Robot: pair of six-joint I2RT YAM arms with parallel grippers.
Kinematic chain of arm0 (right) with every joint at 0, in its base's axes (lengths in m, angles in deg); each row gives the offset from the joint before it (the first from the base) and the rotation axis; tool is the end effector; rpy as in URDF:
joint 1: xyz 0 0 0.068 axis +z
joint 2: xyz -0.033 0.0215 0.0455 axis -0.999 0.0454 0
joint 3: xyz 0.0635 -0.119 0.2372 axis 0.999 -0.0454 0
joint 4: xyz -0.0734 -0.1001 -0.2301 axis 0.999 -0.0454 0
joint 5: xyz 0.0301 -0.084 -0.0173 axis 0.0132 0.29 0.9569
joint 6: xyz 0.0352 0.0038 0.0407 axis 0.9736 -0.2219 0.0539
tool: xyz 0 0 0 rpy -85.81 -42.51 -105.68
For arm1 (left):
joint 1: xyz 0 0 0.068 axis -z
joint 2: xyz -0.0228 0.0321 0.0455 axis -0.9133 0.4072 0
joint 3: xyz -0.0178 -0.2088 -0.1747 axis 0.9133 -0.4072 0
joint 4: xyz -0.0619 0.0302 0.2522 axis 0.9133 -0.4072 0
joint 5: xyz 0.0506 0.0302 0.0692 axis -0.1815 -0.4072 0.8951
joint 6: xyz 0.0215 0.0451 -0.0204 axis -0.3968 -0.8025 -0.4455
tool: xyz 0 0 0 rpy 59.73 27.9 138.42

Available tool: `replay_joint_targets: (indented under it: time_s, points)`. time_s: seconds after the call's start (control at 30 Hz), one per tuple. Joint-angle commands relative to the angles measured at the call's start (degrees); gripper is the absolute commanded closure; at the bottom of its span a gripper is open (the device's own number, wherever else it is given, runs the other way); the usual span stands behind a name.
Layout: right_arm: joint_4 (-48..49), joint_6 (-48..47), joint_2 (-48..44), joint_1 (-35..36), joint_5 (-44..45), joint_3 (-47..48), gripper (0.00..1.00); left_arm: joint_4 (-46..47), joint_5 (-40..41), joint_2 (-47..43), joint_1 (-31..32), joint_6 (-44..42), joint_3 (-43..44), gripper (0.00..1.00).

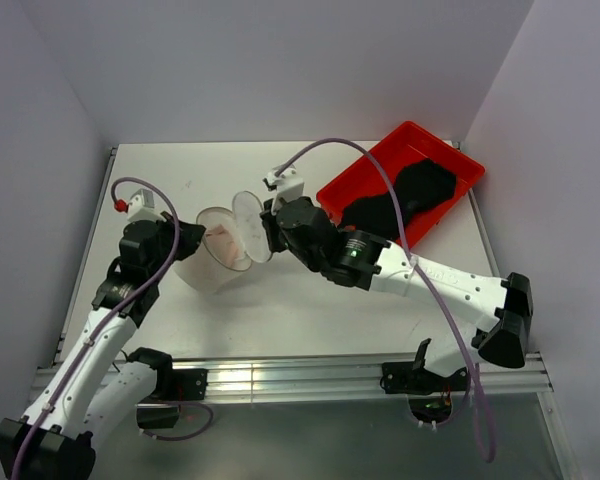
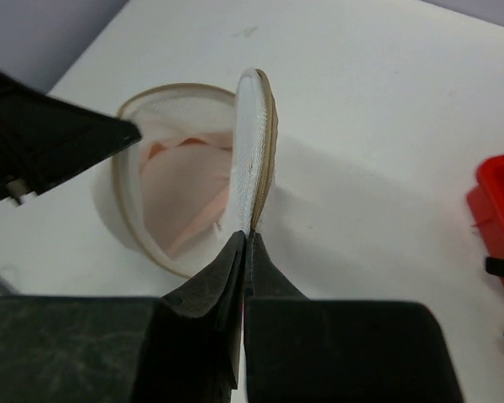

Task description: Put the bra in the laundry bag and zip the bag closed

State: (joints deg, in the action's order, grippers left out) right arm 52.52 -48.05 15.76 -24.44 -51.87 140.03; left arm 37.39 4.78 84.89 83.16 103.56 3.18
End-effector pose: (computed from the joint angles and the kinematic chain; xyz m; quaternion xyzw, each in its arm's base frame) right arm 0.1602 0.2778 0.3812 -0.1929 0.7844 0.2037 0.5532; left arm 0.1750 -0.0523 0.2955 -0.2152 0.7790 -0.2924 0.5113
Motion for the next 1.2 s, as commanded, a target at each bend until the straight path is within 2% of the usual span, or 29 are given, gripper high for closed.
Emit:
replay_joint_targets:
  time_s: [0.0,0.07,0.2,0.37,0.47,0.5,0.6,0.63,0.67,0.7,0.77,0.8,0.87,0.9,1.0,1.07,1.17]
  points:
    - [4.7,0.0,-2.4,0.0,-6.2,8.9,1.0,-0.3,0.8,0.7,-3.6,-2.0,6.7,1.0]
    - [7.3,0.9,-3.4,0.1,-8.0,7.9,1.0,-1.0,2.4,-0.2,-5.2,-2.3,7.3,1.0]
    - [10.8,6.2,-2.5,-2.3,-9.7,1.6,1.0,-1.4,3.5,-3.1,-9.6,-1.5,1.4,1.0]
    - [16.2,11.5,4.7,-7.6,-14.1,-4.5,1.0,-1.1,3.8,-5.5,-13.8,1.8,-5.7,0.98]
    - [16.4,13.2,9.9,-11.4,-17.1,-3.0,1.0,-0.1,1.8,-7.8,-16.0,3.6,-10.0,0.81]
    - [18.0,13.7,10.9,-12.2,-17.8,-2.8,1.0,-0.1,1.6,-8.4,-16.7,3.8,-11.6,0.68]
    - [18.0,14.1,13.9,-14.4,-20.8,-2.1,1.0,-0.4,-0.3,-9.7,-17.1,3.5,-12.4,0.5]
    - [17.7,14.0,15.2,-14.8,-21.1,-1.9,1.0,-0.7,-0.7,-10.1,-17.1,3.0,-12.1,0.48]
    - [17.0,13.6,15.8,-14.9,-22.3,-1.3,0.96,-1.1,-1.0,-10.5,-17.1,2.8,-11.8,0.45]
    - [15.0,13.4,17.1,-15.0,-22.5,0.0,0.84,-1.3,-1.2,-11.4,-17.1,2.4,-11.1,0.43]
    - [13.6,12.8,17.4,-15.2,-22.9,0.9,0.7,-2.3,-1.7,-12.5,-17.1,2.1,-10.1,0.38]
    - [12.9,12.4,17.4,-15.4,-23.0,1.2,0.51,-2.7,-1.9,-13.2,-17.1,1.6,-8.9,0.37]
    - [10.5,11.9,16.4,-16.1,-22.3,2.4,0.36,-3.9,-2.3,-14.6,-17.1,1.0,-7.4,0.34]
    - [10.1,11.7,14.8,-16.4,-21.9,2.2,0.24,-4.9,-2.3,-15.0,-17.1,0.5,-5.8,0.33]
    - [9.4,11.1,11.0,-18.7,-21.7,1.2,0.16,-5.9,-4.3,-15.5,-17.0,-0.1,-3.4,0.32]
    - [9.0,10.6,8.8,-20.5,-21.6,0.1,0.16,-5.9,-5.9,-15.9,-16.8,-0.4,-2.8,0.32]
    - [8.3,10.6,4.4,-26.7,-20.4,-4.4,0.21,-5.0,-9.4,-16.3,-16.3,-1.9,-2.0,0.33]
